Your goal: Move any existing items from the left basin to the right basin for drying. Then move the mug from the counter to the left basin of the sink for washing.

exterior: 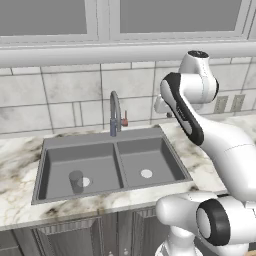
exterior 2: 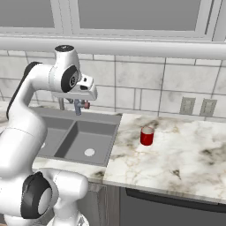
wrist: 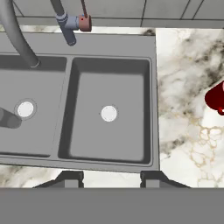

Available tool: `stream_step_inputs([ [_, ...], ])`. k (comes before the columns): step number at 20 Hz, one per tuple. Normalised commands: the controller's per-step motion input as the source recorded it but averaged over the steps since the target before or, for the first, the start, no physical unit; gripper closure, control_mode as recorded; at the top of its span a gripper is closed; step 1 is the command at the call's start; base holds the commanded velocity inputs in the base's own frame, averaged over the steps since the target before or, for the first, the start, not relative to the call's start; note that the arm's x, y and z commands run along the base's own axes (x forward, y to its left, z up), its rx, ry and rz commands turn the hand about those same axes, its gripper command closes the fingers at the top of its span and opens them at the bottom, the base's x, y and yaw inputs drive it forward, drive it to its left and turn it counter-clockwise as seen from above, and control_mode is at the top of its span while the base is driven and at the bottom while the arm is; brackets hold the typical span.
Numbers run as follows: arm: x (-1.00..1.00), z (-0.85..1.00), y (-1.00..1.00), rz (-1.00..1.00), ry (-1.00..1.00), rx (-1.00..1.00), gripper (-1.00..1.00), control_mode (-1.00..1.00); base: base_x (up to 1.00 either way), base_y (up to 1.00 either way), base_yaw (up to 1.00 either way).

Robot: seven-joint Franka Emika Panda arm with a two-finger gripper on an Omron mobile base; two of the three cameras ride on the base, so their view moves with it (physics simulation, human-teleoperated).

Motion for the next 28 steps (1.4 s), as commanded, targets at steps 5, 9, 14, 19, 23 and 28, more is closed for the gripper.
stream_step_inputs([
  [5,-0.05,0.00,0.17,0.00,-0.04,-0.01,-1.00,-1.00,0.00,0.00,0.00],
  [9,-0.04,0.00,0.59,-0.04,-0.01,-0.06,-1.00,-1.00,0.00,0.00,0.00],
  [14,-0.07,-0.02,0.54,-0.04,0.00,-0.02,-1.00,-1.00,0.00,0.00,0.00],
  [19,-0.05,-0.13,0.39,0.00,0.00,0.00,-1.00,-1.00,0.00,0.00,0.00],
  [23,0.00,-0.16,0.42,0.00,0.02,0.00,-1.00,-1.00,0.00,0.00,0.00],
  [28,0.00,-0.18,0.42,0.00,0.06,0.00,-1.00,-1.00,0.00,0.00,0.00],
])
